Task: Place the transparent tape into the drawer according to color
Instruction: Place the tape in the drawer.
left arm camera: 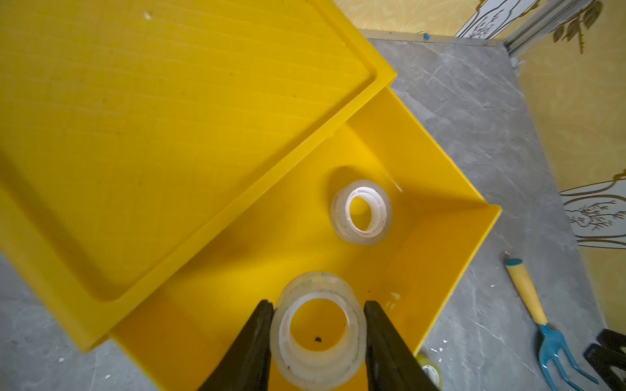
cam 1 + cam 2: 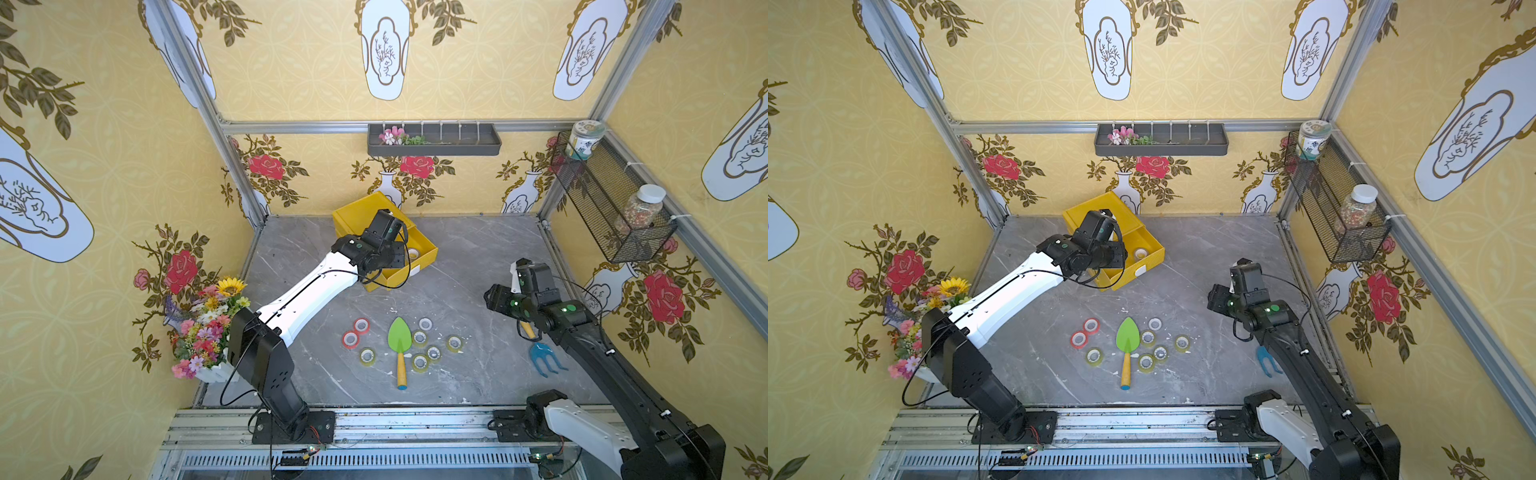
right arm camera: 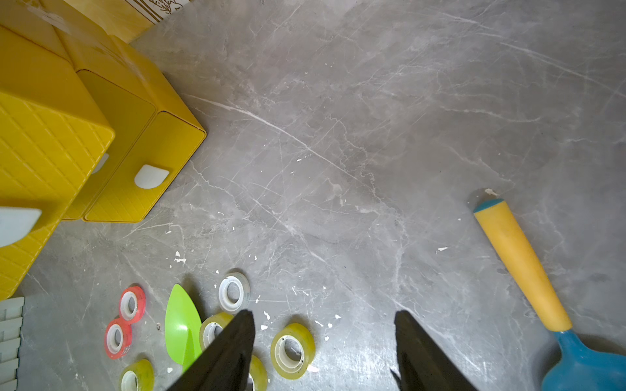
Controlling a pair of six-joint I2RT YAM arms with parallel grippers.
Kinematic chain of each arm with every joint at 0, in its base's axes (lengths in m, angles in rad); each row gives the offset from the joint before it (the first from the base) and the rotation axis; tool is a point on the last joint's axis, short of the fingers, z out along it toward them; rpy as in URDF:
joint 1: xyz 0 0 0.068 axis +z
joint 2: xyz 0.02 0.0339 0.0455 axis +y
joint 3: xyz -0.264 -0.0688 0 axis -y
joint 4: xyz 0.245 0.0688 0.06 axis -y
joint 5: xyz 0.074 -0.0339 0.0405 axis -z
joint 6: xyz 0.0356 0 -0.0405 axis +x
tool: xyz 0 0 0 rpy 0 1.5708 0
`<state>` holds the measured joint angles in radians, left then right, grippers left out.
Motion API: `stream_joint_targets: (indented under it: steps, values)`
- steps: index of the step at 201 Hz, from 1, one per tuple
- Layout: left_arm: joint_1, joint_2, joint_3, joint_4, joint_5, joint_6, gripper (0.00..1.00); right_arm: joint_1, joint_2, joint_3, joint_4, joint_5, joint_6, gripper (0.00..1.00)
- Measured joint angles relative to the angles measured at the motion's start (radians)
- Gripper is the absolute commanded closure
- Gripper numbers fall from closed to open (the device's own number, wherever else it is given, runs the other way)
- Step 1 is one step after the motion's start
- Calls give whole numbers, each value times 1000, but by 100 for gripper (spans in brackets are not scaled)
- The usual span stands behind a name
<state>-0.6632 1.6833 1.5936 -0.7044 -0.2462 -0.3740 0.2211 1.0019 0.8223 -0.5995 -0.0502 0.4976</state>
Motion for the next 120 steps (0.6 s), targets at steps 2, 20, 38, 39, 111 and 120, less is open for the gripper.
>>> stream_joint_targets:
  steps: [2,20,38,39,111,120]
  values:
    - [0,2,0,-2,2,0,56,0,0,0,0,0,0,31]
    - [-3,14,2,-27,-1,1,52,0,0,0,0,0,0,31]
    - [-2,19,2,-44,-8,4,48,0,3,1,0,0,-1,30]
    - [-2,19,2,-44,-8,4,48,0,4,1,0,0,-1,30]
    - [0,27,11,-50,-12,7,32,0,7,6,-1,-8,-6,29]
    - [0,18,14,-51,-12,7,28,0,7,8,0,-13,-9,28]
